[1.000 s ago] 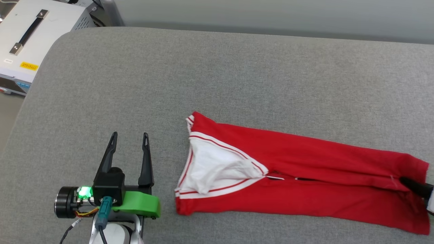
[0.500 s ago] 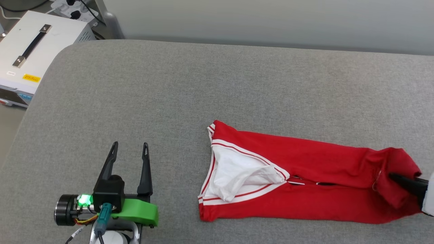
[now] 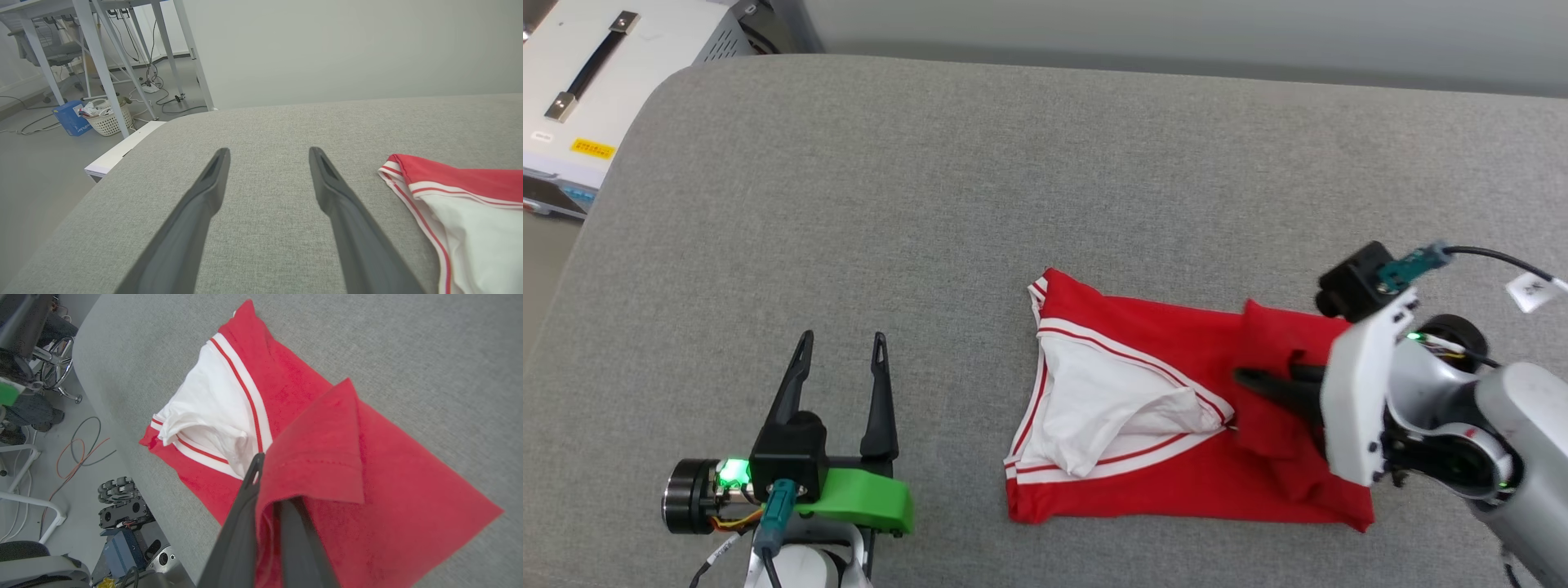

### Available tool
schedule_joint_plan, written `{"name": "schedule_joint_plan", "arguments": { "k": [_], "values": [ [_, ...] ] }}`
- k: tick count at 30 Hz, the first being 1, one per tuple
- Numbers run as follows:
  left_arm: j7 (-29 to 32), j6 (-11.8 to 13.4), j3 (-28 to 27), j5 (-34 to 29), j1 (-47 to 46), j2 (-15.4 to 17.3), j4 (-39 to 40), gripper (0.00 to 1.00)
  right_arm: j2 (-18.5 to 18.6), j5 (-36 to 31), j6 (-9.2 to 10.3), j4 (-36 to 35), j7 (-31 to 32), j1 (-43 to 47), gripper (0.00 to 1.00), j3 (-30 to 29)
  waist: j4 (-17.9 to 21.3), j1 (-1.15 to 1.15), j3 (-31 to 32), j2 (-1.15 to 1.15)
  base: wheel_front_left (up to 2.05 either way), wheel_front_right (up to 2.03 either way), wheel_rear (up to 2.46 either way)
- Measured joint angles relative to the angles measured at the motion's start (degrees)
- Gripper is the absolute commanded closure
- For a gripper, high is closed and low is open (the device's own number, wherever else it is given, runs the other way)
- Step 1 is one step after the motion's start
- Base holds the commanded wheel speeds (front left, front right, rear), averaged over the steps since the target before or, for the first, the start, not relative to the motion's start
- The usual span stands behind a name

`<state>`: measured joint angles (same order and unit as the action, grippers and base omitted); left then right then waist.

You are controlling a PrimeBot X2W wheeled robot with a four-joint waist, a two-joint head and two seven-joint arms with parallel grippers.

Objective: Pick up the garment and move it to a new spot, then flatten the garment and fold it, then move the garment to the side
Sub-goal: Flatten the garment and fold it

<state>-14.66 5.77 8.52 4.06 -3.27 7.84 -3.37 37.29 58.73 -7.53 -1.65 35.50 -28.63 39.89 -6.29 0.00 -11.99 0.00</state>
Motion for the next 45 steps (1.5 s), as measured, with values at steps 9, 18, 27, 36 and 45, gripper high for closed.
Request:
{"name": "schedule_joint_plan", "arguments": {
  "k": [9,18,27,36,45],
  "values": [
    [0.0,-0.6,-0.9,-1.2,-1.6,-0.7,-0.1,0.0,-12.2,-2.8,0.0,11.4,-2.1,-11.2,1.0,10.5,-1.1,0.0,-1.8,0.0,0.0,0.0,0.0],
    [0.0,-1.1,-0.8,-1.8,-3.2,-1.8,-0.1,0.0,-20.0,-4.2,0.0,25.6,-7.6,-17.1,1.0,17.7,-1.6,0.0,-4.3,0.0,0.0,0.0,0.0],
    [0.0,-1.1,-0.9,-2.2,-4.0,-2.3,-0.1,0.0,-19.8,-3.0,-0.02,30.4,-15.6,-17.5,0.0,22.4,-2.0,0.0,-4.5,0.0,0.0,0.0,0.0],
    [0.0,-0.9,-2.2,-2.5,-1.8,-2.1,1.1,0.0,-11.7,-8.8,0.0,26.5,-35.8,-17.4,0.0,15.5,0.1,0.0,-1.2,0.0,0.0,0.0,0.0],
    [0.0,-0.9,-2.9,-2.5,0.1,-1.8,2.0,0.0,-10.8,-25.0,0.0,27.1,-49.2,-7.3,0.0,-3.7,3.2,0.0,2.2,0.0,0.0,0.0,0.0]
  ]
}}
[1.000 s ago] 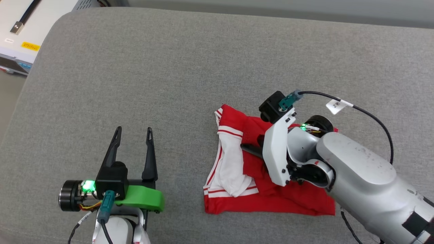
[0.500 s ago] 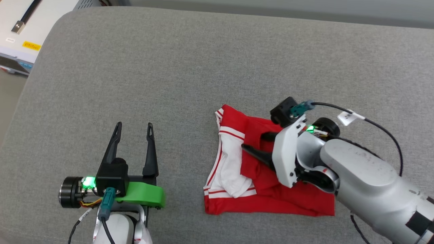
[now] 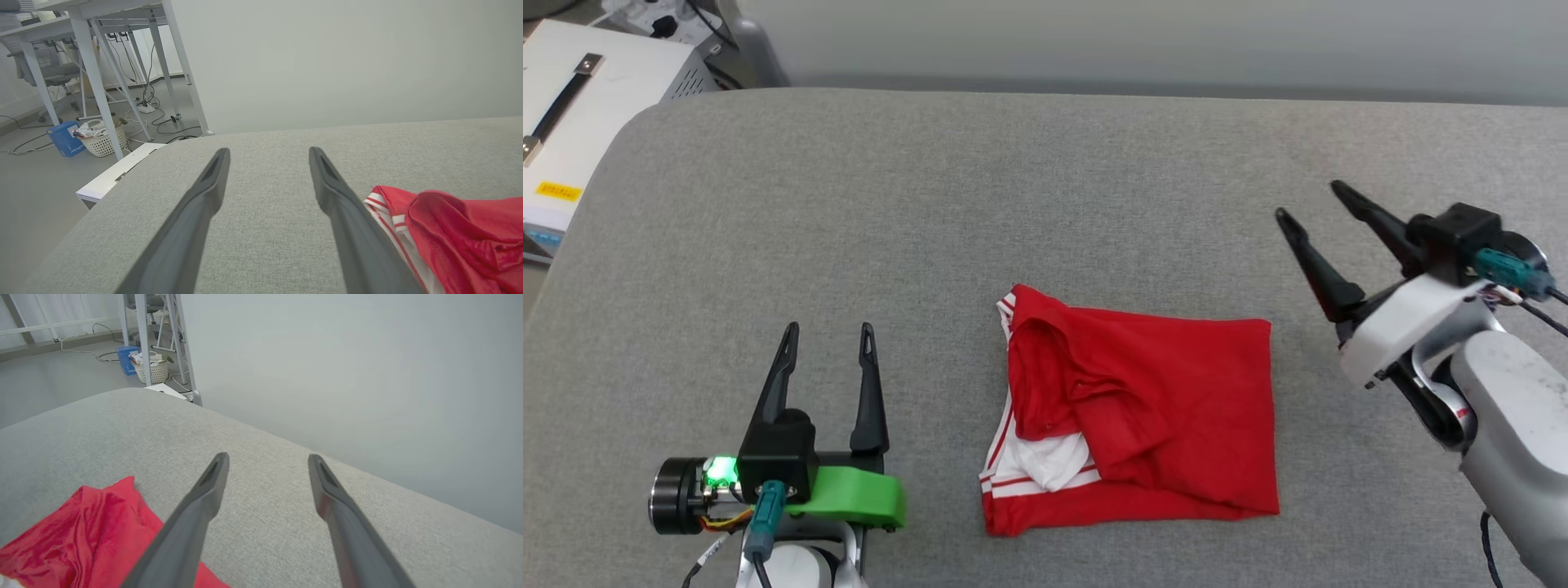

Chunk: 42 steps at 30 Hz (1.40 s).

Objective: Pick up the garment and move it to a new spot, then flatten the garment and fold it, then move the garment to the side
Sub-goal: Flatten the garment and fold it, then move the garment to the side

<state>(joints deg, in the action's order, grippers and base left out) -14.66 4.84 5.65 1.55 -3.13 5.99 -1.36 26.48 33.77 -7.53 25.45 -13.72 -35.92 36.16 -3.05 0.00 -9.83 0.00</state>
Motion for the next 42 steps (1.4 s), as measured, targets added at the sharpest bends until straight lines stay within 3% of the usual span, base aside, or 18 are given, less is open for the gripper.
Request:
{"name": "schedule_joint_plan", "arguments": {
  "k": [6,9,16,23,36,39,42],
  "values": [
    [0.0,-0.1,-0.3,0.0,1.2,0.2,0.3,0.0,-5.0,-11.5,0.0,-9.1,-0.8,12.0,0.0,-19.7,1.7,0.0,1.9,0.0,0.0,0.0,0.0],
    [0.0,-0.1,-0.4,0.0,1.7,0.2,0.4,0.0,-9.0,-15.3,0.0,-14.4,-0.8,18.5,0.0,-25.9,2.2,0.0,2.6,0.0,0.0,0.0,0.0],
    [0.0,-0.1,-0.8,0.2,3.8,0.4,0.9,0.0,-15.9,-21.1,-0.01,-22.6,-1.0,29.6,0.0,-32.2,2.3,0.0,4.0,0.0,0.0,0.0,0.0],
    [0.0,-0.6,-0.8,0.2,5.0,0.4,1.3,0.0,-20.2,-22.5,-0.01,-25.3,-1.0,37.0,0.0,-35.4,1.6,0.0,4.8,0.0,0.0,0.0,0.0],
    [0.0,-0.8,-1.0,0.4,5.5,0.4,1.2,0.0,-20.9,-24.5,0.0,-26.4,-1.0,38.9,0.0,-36.0,1.2,0.0,4.4,0.0,0.0,0.0,0.0],
    [0.0,-0.8,-1.0,0.4,5.5,0.4,1.2,0.0,-18.9,-24.9,0.0,-27.2,-1.0,36.5,0.0,-35.6,1.1,0.0,4.0,0.0,0.0,0.0,0.0],
    [0.0,-0.8,-1.1,0.4,5.4,0.3,1.2,0.0,-14.6,-25.5,0.0,-28.2,-1.0,31.3,0.0,-34.8,1.0,0.0,3.3,0.0,0.0,0.0,0.0]
  ]
}}
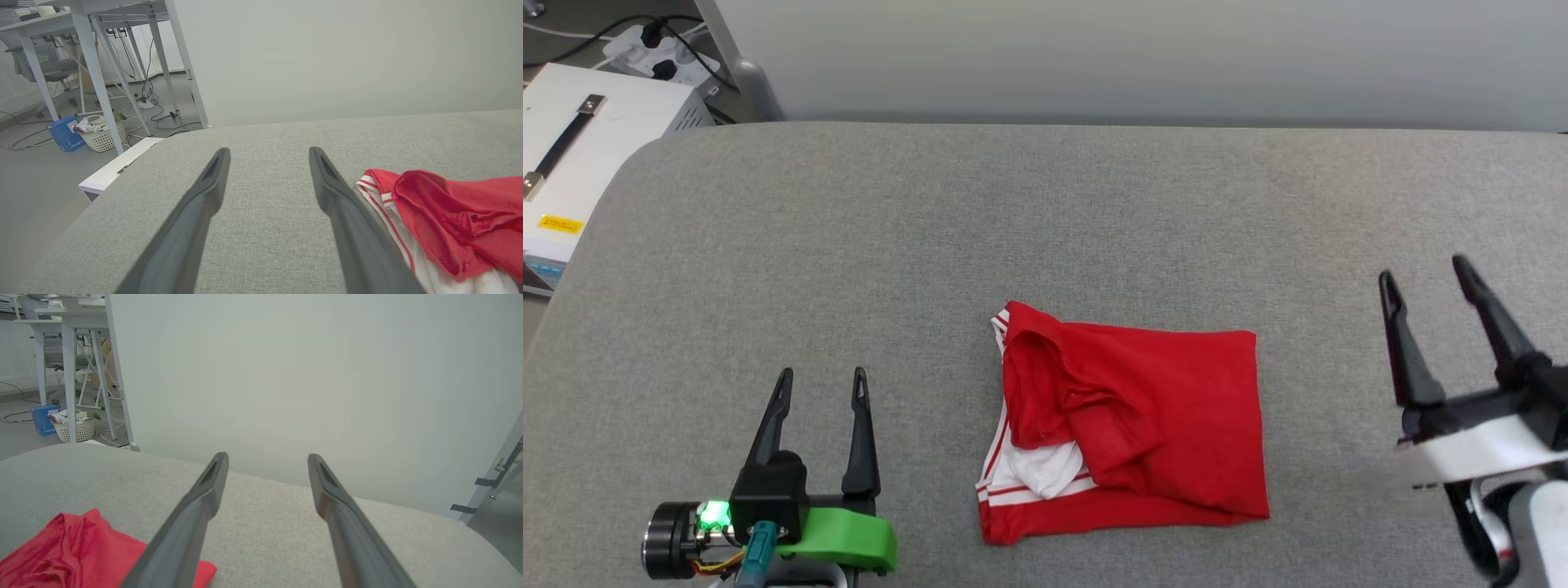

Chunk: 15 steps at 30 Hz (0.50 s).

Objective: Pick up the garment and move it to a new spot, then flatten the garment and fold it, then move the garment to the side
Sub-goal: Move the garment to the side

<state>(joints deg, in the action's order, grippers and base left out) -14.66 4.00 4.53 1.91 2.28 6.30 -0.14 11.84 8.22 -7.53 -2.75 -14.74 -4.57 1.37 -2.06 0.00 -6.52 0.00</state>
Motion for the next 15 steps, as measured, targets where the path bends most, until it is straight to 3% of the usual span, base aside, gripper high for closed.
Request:
{"name": "schedule_joint_plan", "arguments": {
  "k": [3,5,12,15],
  "values": [
    [0.0,-0.1,0.1,0.0,-0.2,-0.1,0.0,0.0,4.7,1.4,0.0,0.5,1.3,-5.4,0.0,2.4,-0.1,0.0,-0.8,0.0,0.0,0.0,0.0],
    [0.0,-0.2,0.0,0.0,-0.5,-0.2,0.0,0.0,8.4,4.5,-0.01,1.4,6.0,-9.0,0.0,6.3,-0.2,0.0,-1.4,0.0,0.0,0.0,0.0],
    [0.0,-0.3,0.0,0.0,-1.4,-0.4,-0.2,0.0,18.5,23.1,-0.01,3.9,31.9,-16.9,0.0,19.0,-0.7,0.0,-2.9,0.0,0.0,0.0,0.0],
    [0.0,-0.3,0.1,0.0,-2.0,-0.5,-0.2,0.0,21.2,30.3,-0.01,4.3,41.3,-17.6,0.0,22.1,-0.9,0.0,-3.6,0.0,0.0,0.0,0.0]
  ]
}}
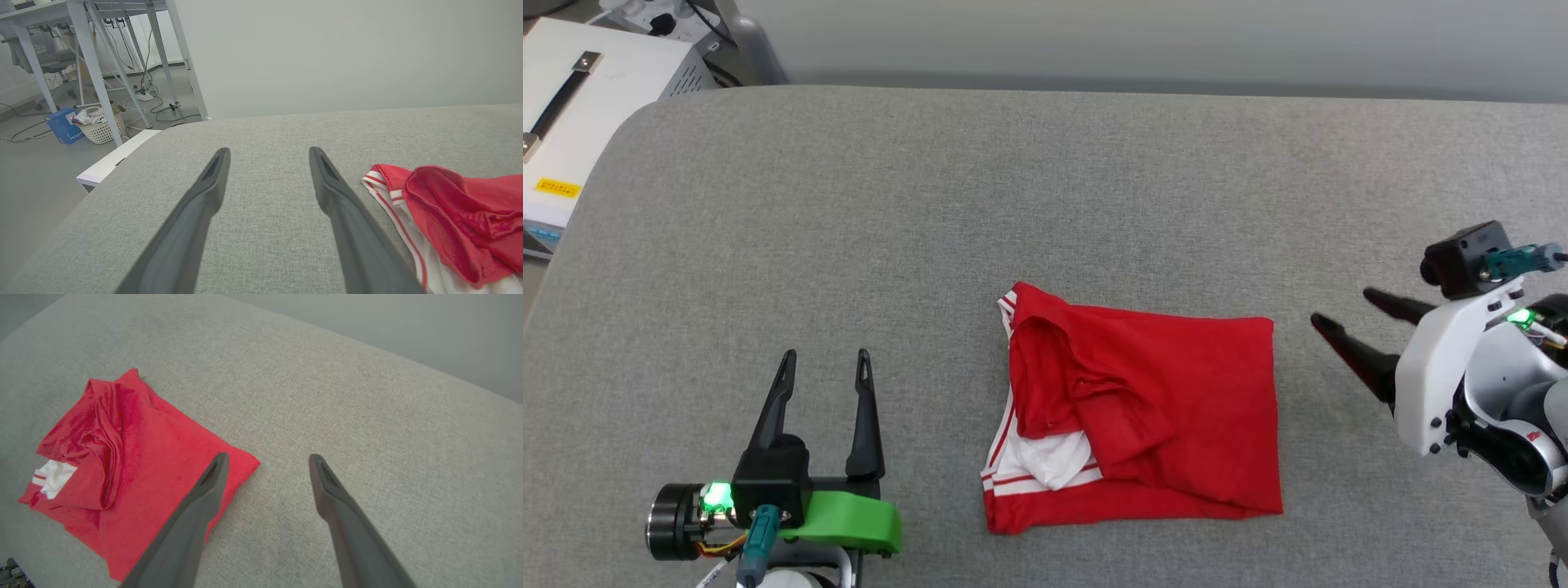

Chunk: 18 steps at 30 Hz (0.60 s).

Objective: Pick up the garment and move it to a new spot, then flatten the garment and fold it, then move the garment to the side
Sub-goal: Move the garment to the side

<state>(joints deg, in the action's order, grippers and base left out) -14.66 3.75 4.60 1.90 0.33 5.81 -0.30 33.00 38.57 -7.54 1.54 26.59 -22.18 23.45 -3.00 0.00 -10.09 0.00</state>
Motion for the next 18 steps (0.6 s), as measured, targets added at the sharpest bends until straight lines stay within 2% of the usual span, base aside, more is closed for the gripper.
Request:
{"name": "schedule_joint_plan", "arguments": {
  "k": [4,8,16,18],
  "values": [
    [0.0,0.0,0.5,0.0,-0.9,-0.3,0.1,0.0,0.7,7.5,0.0,1.0,8.1,0.0,0.0,2.0,-0.5,0.0,-1.1,0.0,0.0,0.0,0.0],
    [0.0,0.0,1.3,0.0,-2.5,-0.8,0.3,0.0,-0.8,11.0,0.0,2.9,11.3,0.1,0.0,2.4,-1.3,0.0,-2.7,0.0,0.0,0.0,0.0],
    [0.0,0.0,1.8,0.0,-4.9,-1.2,0.3,0.0,-5.4,12.6,0.0,8.7,11.8,0.0,0.0,5.0,-3.3,0.0,-5.9,0.0,0.0,0.0,0.0],
    [0.0,0.1,2.2,0.0,-5.1,-1.4,0.3,0.0,-5.5,12.3,0.01,9.8,11.2,-0.3,0.0,6.7,-4.0,0.0,-6.5,0.0,0.0,0.0,0.0]
  ]
}}
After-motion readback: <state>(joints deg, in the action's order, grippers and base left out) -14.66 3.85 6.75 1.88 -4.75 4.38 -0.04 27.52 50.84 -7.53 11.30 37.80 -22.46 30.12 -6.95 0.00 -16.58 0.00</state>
